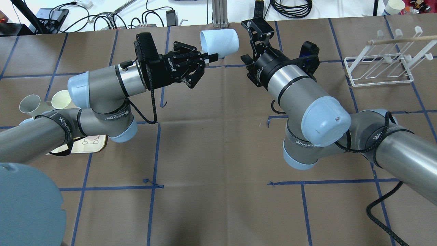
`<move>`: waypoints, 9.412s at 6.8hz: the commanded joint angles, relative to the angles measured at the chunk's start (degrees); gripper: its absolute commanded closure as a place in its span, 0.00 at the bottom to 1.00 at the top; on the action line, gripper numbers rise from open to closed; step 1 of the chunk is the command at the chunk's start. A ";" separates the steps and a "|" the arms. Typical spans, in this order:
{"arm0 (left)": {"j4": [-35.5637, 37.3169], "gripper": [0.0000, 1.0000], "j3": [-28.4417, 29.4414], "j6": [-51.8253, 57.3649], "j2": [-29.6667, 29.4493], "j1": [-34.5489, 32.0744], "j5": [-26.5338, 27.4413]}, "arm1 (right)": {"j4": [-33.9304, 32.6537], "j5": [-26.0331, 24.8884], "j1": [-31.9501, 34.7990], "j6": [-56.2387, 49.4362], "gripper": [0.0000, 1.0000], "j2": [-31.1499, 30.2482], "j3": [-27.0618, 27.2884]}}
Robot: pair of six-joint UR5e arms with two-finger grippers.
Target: Transfer IKEA cup to right arm and place on rack
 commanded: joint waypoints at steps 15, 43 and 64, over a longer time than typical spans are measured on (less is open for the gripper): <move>0.23 1.00 0.09 -1.91 0.55 0.00 0.00 | -3.58 -0.20 2.51 0.50 0.02 6.45 -5.04; -42.20 0.01 0.44 -12.37 13.65 9.84 31.50 | 9.32 15.71 -19.79 -76.11 0.53 3.03 -3.74; -122.03 0.00 30.15 -25.29 20.15 -0.79 72.25 | -13.69 16.93 -42.31 -100.31 0.61 30.01 -22.89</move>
